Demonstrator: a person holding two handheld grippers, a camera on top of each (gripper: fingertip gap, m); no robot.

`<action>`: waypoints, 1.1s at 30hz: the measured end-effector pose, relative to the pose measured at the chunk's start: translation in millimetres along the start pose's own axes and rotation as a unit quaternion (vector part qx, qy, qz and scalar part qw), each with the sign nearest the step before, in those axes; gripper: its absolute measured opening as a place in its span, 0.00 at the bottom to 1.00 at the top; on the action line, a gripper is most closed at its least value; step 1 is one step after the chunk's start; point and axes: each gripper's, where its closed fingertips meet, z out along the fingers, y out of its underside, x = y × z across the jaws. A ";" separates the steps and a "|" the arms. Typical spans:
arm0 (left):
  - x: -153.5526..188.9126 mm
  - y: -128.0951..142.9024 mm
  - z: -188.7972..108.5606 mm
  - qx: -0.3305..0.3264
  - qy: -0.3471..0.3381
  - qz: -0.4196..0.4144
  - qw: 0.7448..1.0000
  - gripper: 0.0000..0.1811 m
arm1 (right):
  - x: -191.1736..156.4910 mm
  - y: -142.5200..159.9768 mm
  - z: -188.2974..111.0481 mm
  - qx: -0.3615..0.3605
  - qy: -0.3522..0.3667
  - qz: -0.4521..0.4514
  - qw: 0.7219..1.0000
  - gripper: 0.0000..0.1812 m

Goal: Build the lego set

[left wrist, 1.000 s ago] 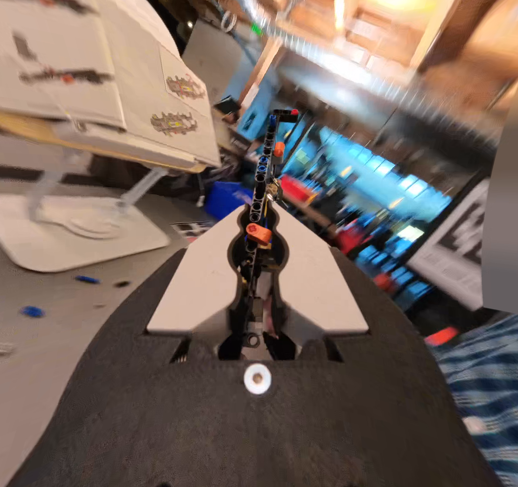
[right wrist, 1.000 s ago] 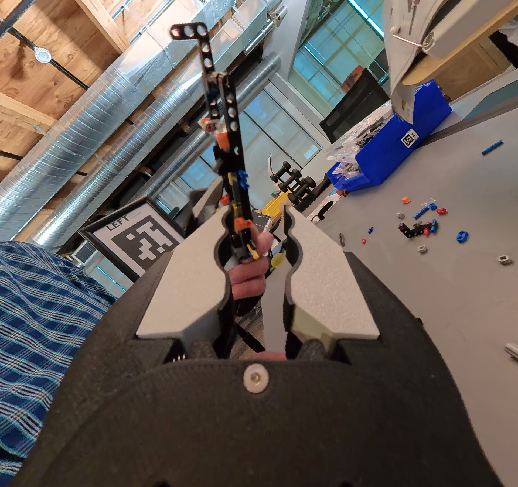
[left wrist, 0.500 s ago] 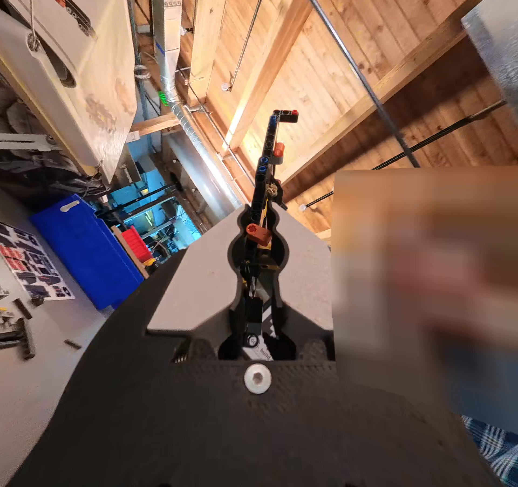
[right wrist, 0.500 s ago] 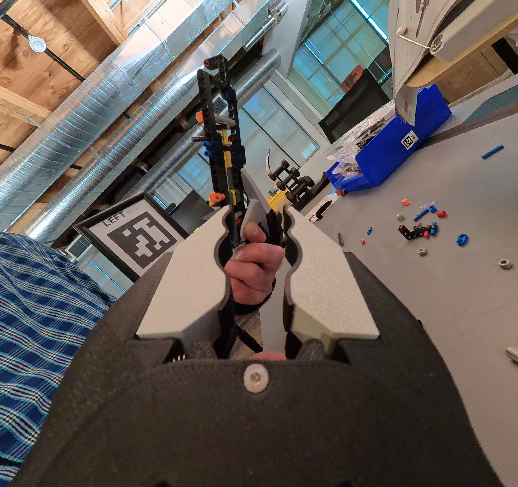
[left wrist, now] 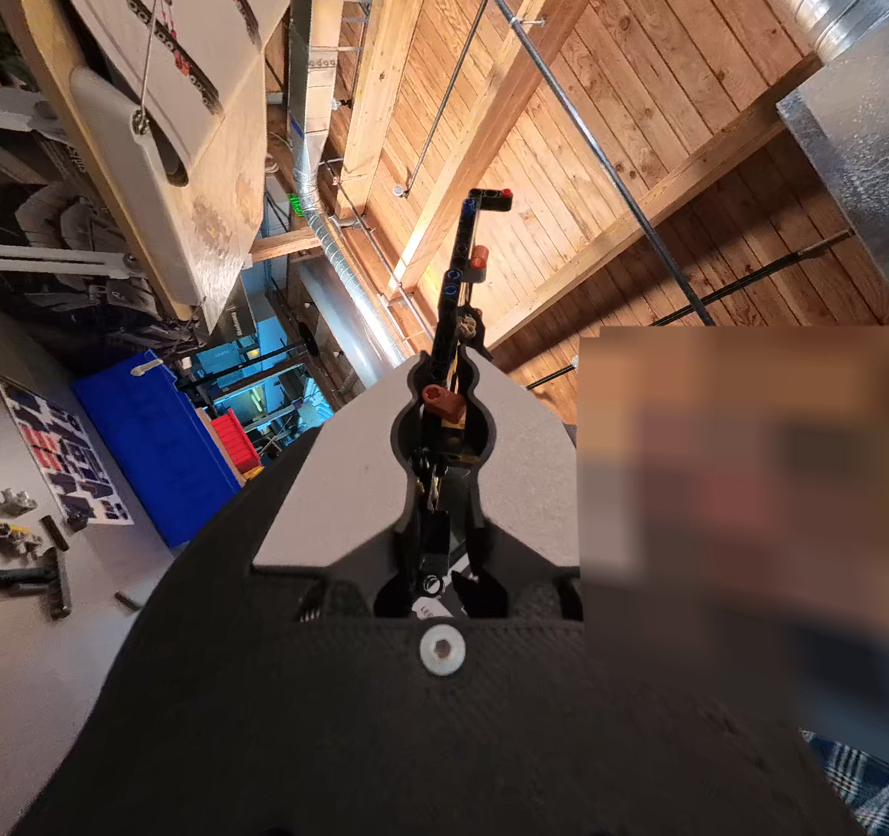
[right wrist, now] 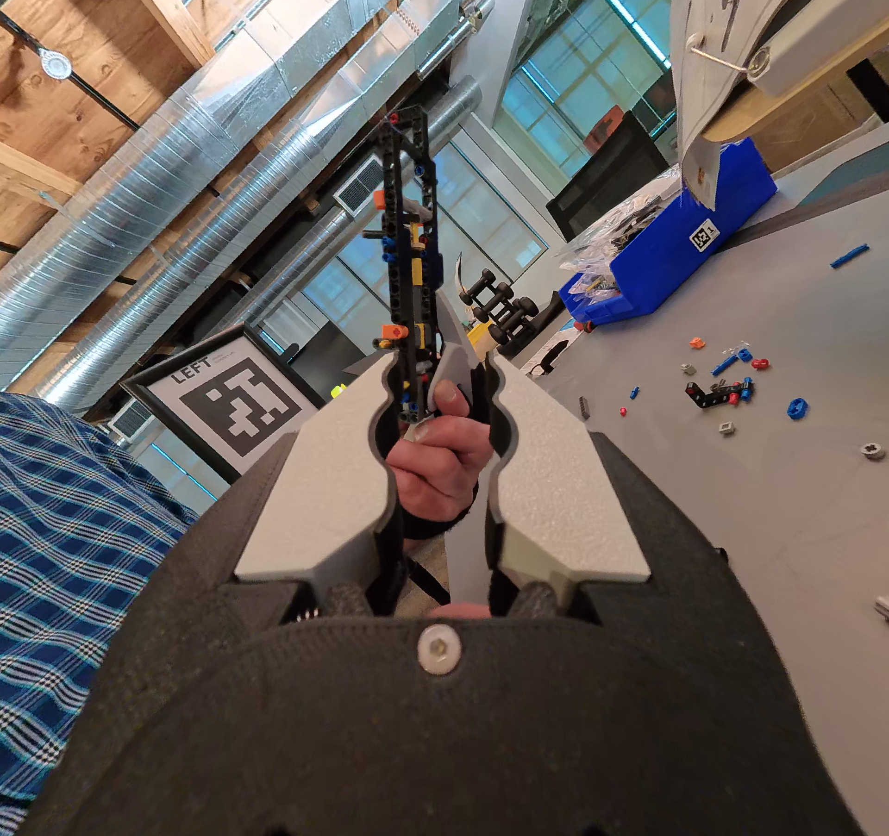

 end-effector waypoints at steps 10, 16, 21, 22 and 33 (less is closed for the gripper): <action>-20.0 19.3 -1.1 -0.040 -0.052 -0.036 0.997 0.05 | -6.1 8.9 24.0 -0.054 0.037 -0.066 0.996 0.14; -25.0 29.3 1.0 -0.040 -0.047 -0.050 0.997 0.05 | -16.3 11.7 40.5 -0.073 0.030 -0.087 0.993 0.12; -24.6 30.6 1.6 -0.040 -0.043 -0.045 0.997 0.05 | -15.9 10.5 41.5 -0.072 0.045 -0.098 0.992 0.04; -25.4 31.1 1.9 -0.040 -0.046 -0.044 0.997 0.06 | -15.1 10.0 40.9 -0.071 0.049 -0.095 0.992 0.04; -33.0 41.1 1.7 -0.056 -0.060 -0.034 0.996 0.11 | -12.0 3.4 35.6 -0.054 0.078 -0.090 0.991 0.03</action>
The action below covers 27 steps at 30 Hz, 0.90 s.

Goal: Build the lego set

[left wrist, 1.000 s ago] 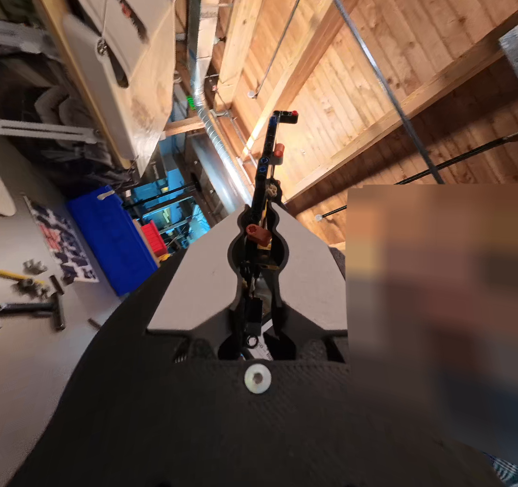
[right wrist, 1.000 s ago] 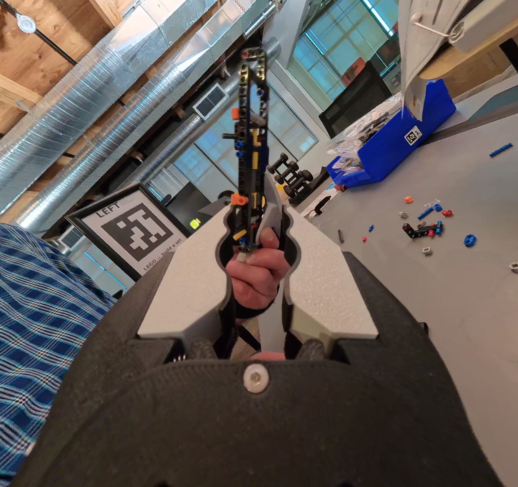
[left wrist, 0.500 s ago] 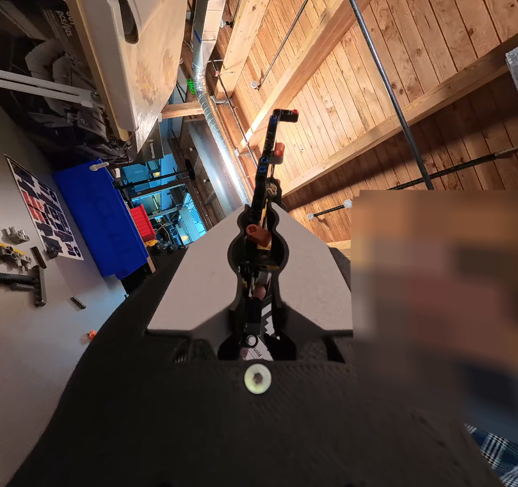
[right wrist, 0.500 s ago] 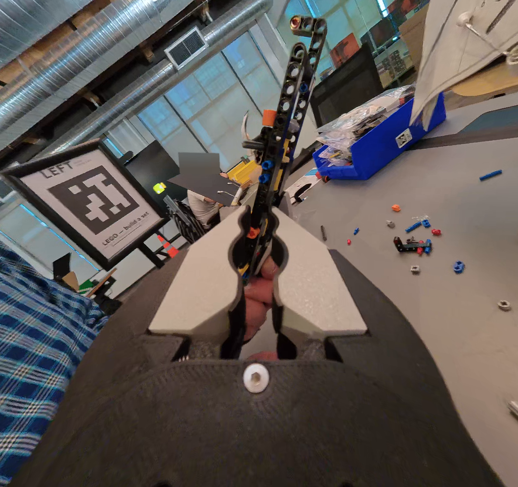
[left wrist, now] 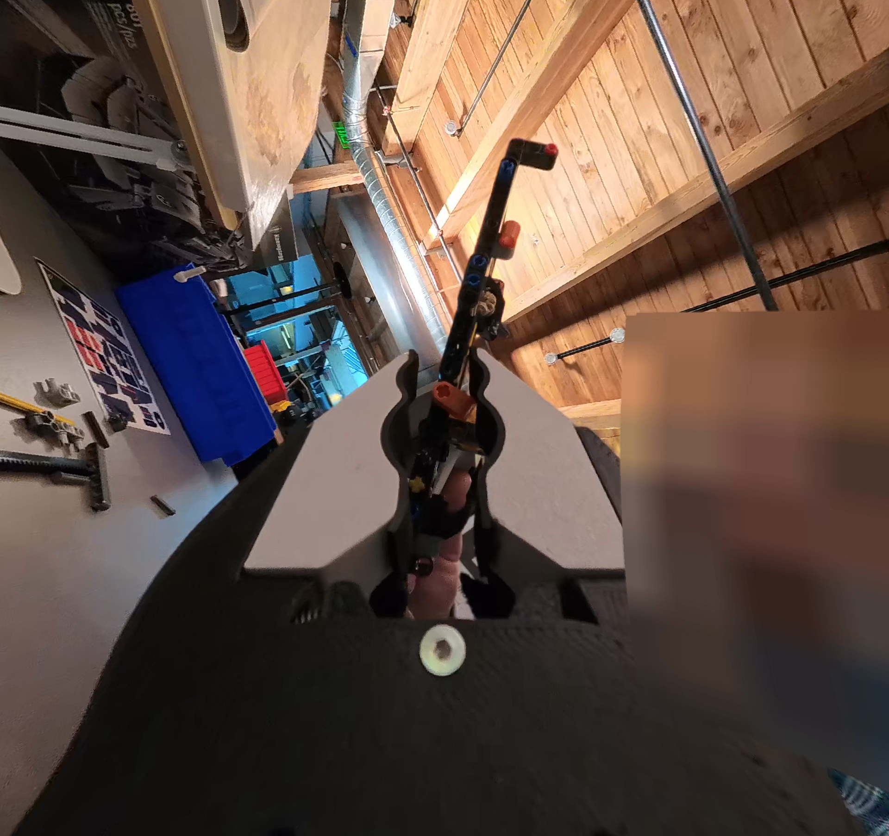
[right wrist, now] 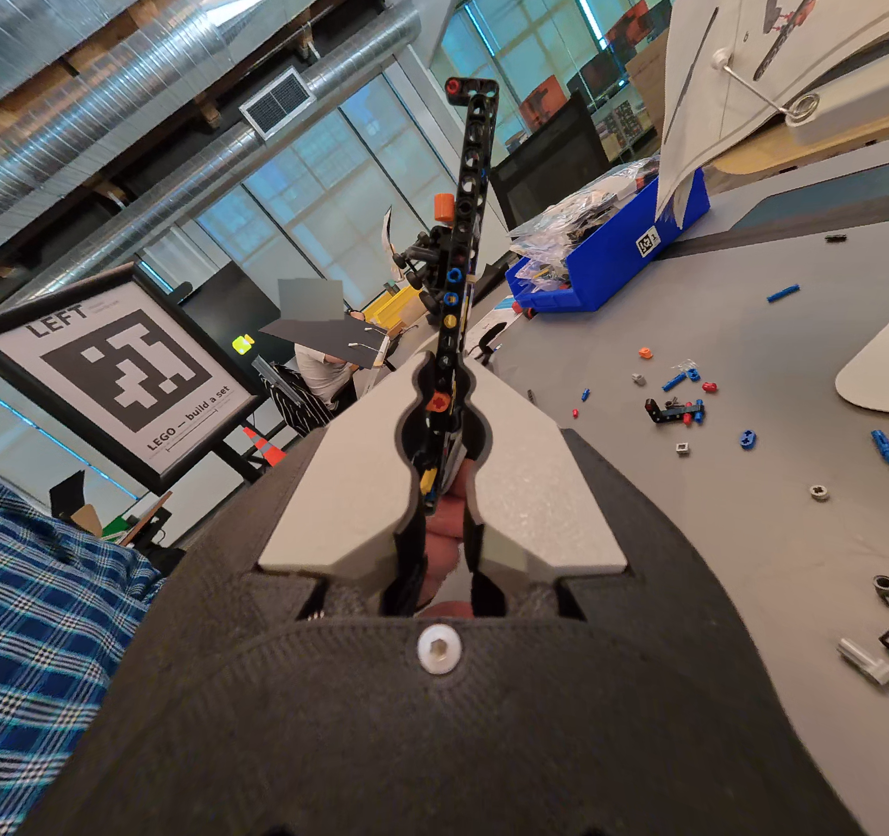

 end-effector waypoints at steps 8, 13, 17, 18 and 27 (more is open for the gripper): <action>1.0 -4.5 -3.3 -0.007 -0.016 0.031 0.999 0.05 | 2.1 -3.9 -3.7 0.009 0.007 0.001 1.000 0.03; 0.9 -5.6 -2.2 -0.006 -0.010 0.021 1.000 0.04 | -1.5 -4.6 -2.2 0.007 0.009 -0.012 1.000 0.04; -1.8 -6.8 -1.9 -0.006 -0.005 -0.001 1.000 0.04 | -1.0 -4.6 -0.9 0.013 0.018 -0.023 0.999 0.04; -2.2 -7.0 -1.9 -0.006 -0.004 -0.006 1.000 0.04 | -1.1 -4.3 -0.5 0.015 0.018 -0.022 0.999 0.04; -5.3 -7.1 -1.3 -0.003 -0.002 -0.018 1.000 0.05 | -2.9 -3.0 0.1 0.019 0.028 -0.027 0.999 0.05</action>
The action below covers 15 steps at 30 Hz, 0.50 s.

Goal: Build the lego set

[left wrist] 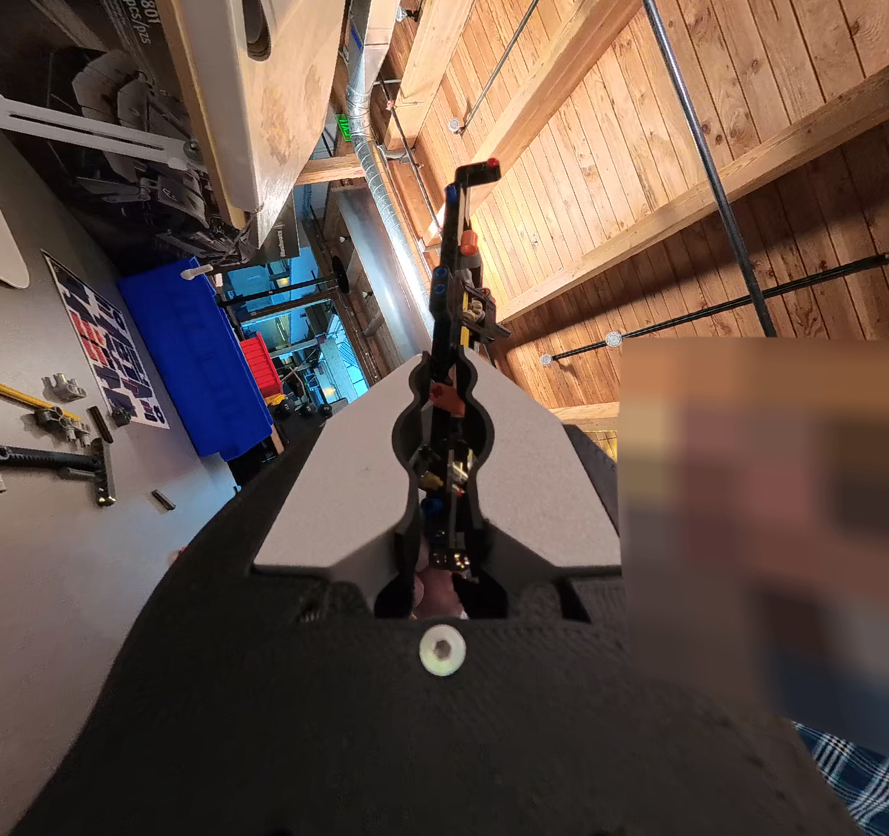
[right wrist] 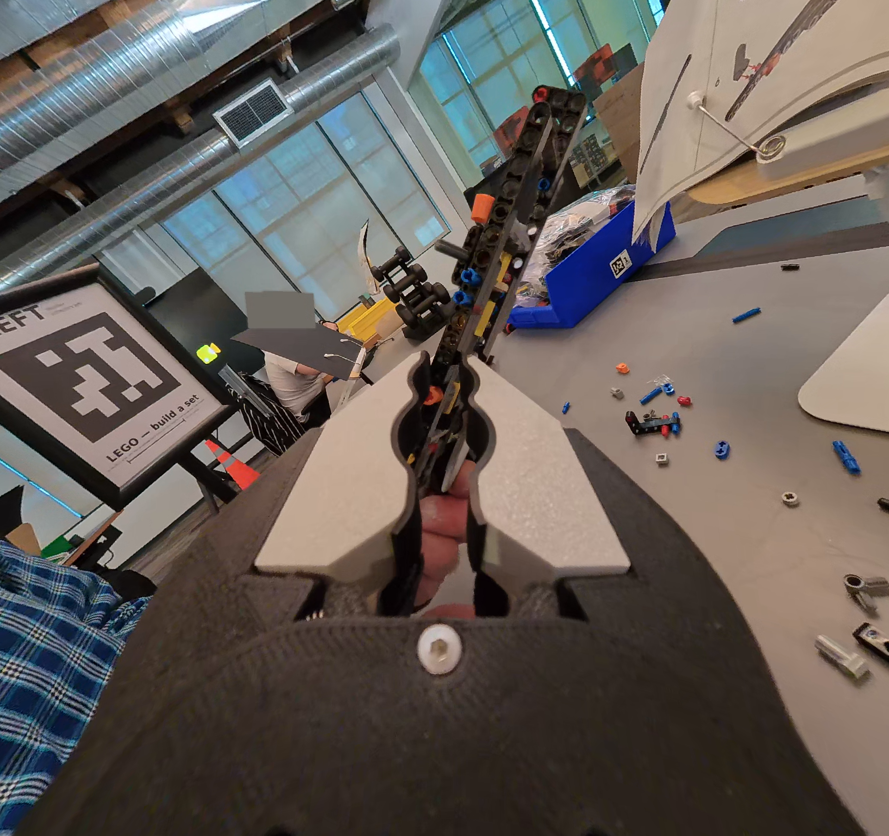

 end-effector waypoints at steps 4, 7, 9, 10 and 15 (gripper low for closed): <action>-2.3 0.4 0.1 0.002 0.000 -0.007 1.000 0.04 | 0.3 0.4 -0.2 0.002 0.004 -0.003 1.000 0.05; -3.2 0.5 0.3 0.003 0.000 -0.009 1.000 0.05 | 0.8 0.5 -0.4 0.003 0.006 -0.004 1.000 0.05; -3.7 0.3 0.3 0.003 0.000 -0.010 1.000 0.05 | 0.8 0.7 -0.3 0.004 0.008 -0.006 1.000 0.05; -4.0 0.4 0.2 0.003 0.001 -0.011 1.000 0.05 | 0.5 0.7 -0.3 0.004 0.008 -0.006 1.000 0.05; -7.1 1.4 -0.2 0.007 0.004 -0.022 1.000 0.05 | -1.7 1.6 0.3 0.009 0.007 -0.011 1.000 0.06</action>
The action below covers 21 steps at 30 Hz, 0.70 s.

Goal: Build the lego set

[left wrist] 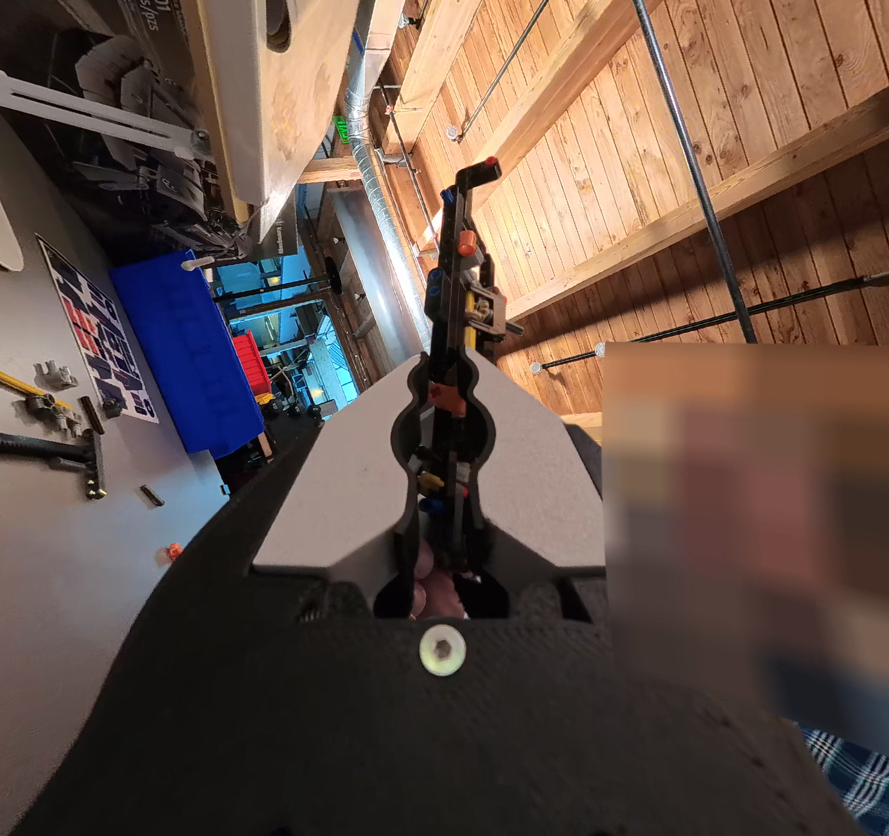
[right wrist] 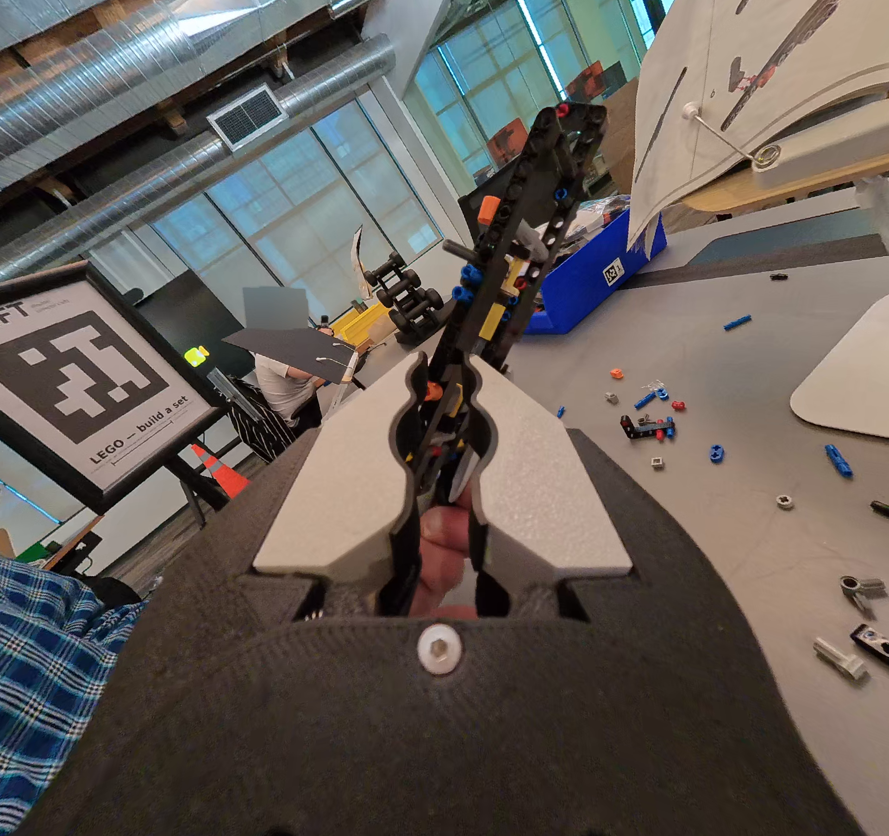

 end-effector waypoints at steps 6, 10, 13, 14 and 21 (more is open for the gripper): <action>-3.7 0.5 -2.5 0.005 0.004 -0.011 1.000 0.08 | 0.2 2.7 0.6 -0.003 0.004 -0.004 1.000 0.06; -3.3 0.4 -2.4 0.003 0.008 -0.012 1.000 0.08 | -1.0 2.8 0.9 -0.002 0.005 -0.008 1.000 0.06; -3.8 0.8 -2.7 0.002 0.011 -0.015 1.000 0.08 | -1.8 3.2 1.0 -0.002 0.005 -0.010 1.000 0.06; -3.8 0.9 -2.8 0.003 0.012 -0.016 1.000 0.08 | -2.1 3.3 1.0 -0.002 0.005 -0.011 1.000 0.06; -3.5 1.3 -3.9 0.003 0.021 -0.020 1.000 0.08 | -3.7 4.3 1.2 -0.004 0.005 -0.020 1.000 0.06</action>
